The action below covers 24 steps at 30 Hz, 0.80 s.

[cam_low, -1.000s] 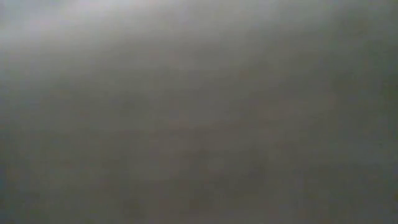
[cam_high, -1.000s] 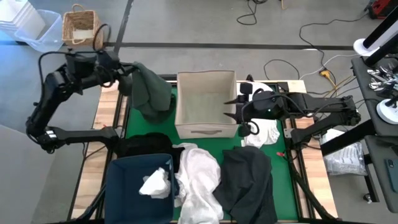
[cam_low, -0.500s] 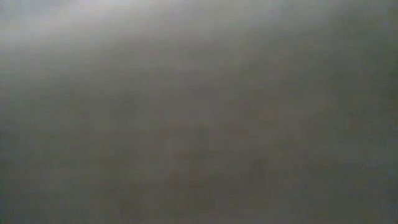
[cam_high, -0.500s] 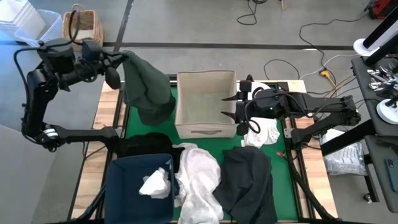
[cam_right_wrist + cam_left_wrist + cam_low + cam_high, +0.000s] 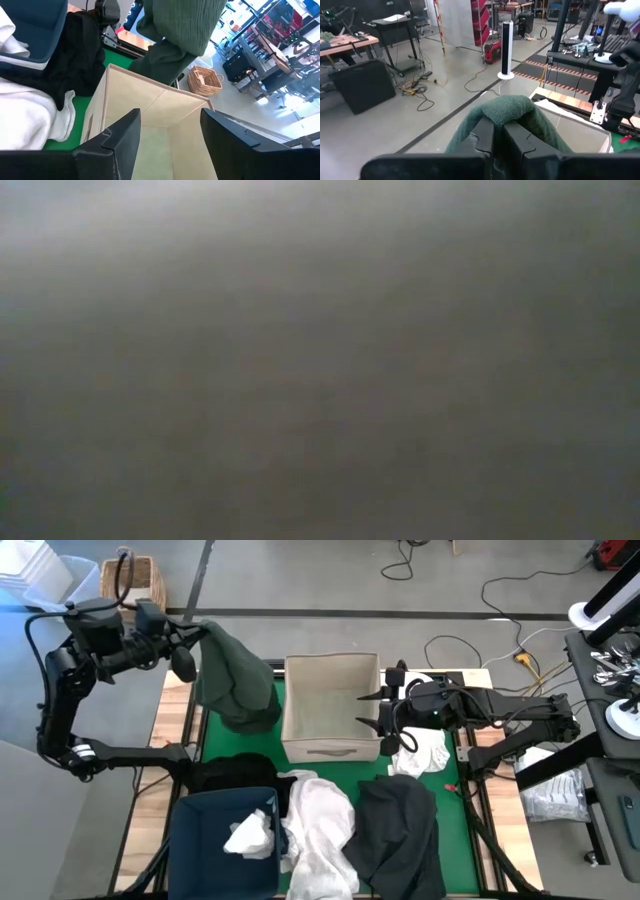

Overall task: Sort clothes
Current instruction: Put the green polo shirt into the brown laundry bin

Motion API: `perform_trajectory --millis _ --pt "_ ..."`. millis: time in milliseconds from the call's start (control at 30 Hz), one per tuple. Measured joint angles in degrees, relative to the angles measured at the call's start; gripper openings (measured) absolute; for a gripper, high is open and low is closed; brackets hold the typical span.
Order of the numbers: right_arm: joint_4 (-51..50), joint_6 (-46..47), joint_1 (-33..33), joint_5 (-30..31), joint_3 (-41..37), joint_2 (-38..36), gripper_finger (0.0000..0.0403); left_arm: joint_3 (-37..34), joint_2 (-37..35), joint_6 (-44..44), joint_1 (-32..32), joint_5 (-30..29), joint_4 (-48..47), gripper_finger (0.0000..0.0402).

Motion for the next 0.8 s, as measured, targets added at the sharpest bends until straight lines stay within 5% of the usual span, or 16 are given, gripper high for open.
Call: perform_trajectory --millis 667,800 --pt "2.14 -0.44 -0.02 -5.74 -0.16 1.33 0.0204 -0.45 -0.03 -2.74 -0.62 0.36 -5.52 0.0000" --pt "6.80 -2.96 -0.23 -7.67 -0.17 3.27 0.0212 -0.40 -0.30 -5.26 -1.11 6.19 -3.86 0.0000"
